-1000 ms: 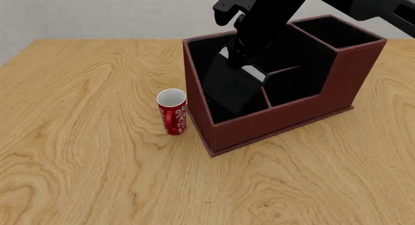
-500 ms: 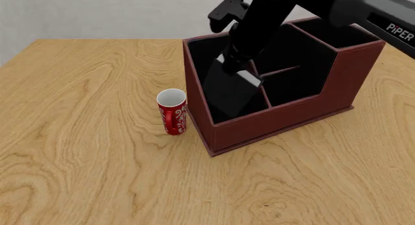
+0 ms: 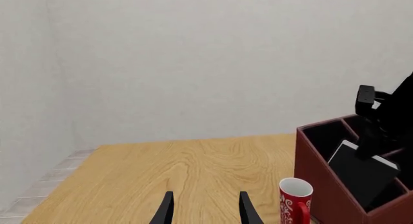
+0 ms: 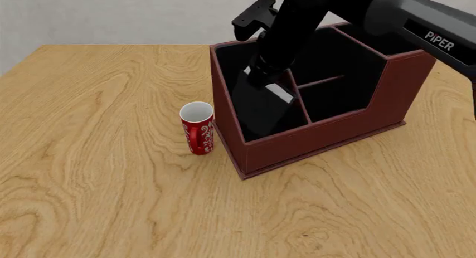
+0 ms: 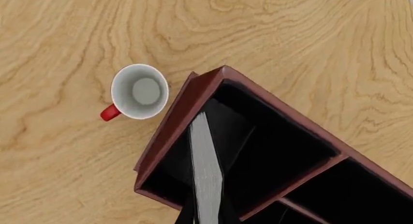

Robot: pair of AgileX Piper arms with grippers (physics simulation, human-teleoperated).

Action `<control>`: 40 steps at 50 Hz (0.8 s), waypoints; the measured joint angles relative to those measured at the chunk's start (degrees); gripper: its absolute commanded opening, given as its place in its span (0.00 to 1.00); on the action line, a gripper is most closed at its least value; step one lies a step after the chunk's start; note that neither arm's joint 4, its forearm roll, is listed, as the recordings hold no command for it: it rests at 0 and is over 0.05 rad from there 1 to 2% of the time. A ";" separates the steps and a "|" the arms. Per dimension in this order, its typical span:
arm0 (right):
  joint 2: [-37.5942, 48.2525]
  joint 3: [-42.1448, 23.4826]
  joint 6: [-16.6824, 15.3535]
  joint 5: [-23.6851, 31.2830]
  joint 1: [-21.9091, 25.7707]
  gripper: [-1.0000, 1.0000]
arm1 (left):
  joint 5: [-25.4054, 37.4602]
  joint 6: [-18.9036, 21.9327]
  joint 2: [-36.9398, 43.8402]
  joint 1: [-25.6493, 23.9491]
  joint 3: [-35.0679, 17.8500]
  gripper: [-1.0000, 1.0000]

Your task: Pick up the book and place it in the left compartment of the caddy.

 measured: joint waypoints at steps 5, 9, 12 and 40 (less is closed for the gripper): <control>0.42 -0.28 0.45 -0.01 0.01 0.00 | -0.04 0.13 0.00 -0.08 0.15 1.00; 0.75 -0.48 0.74 -0.02 0.00 0.00 | -0.07 0.22 0.00 -0.14 0.28 1.00; 0.99 -0.61 0.97 -0.03 0.00 0.00 | -0.10 0.27 0.00 -0.19 0.38 1.00; 1.63 -1.27 2.32 -0.01 -0.02 1.00 | -0.20 0.79 0.00 -0.84 0.78 1.00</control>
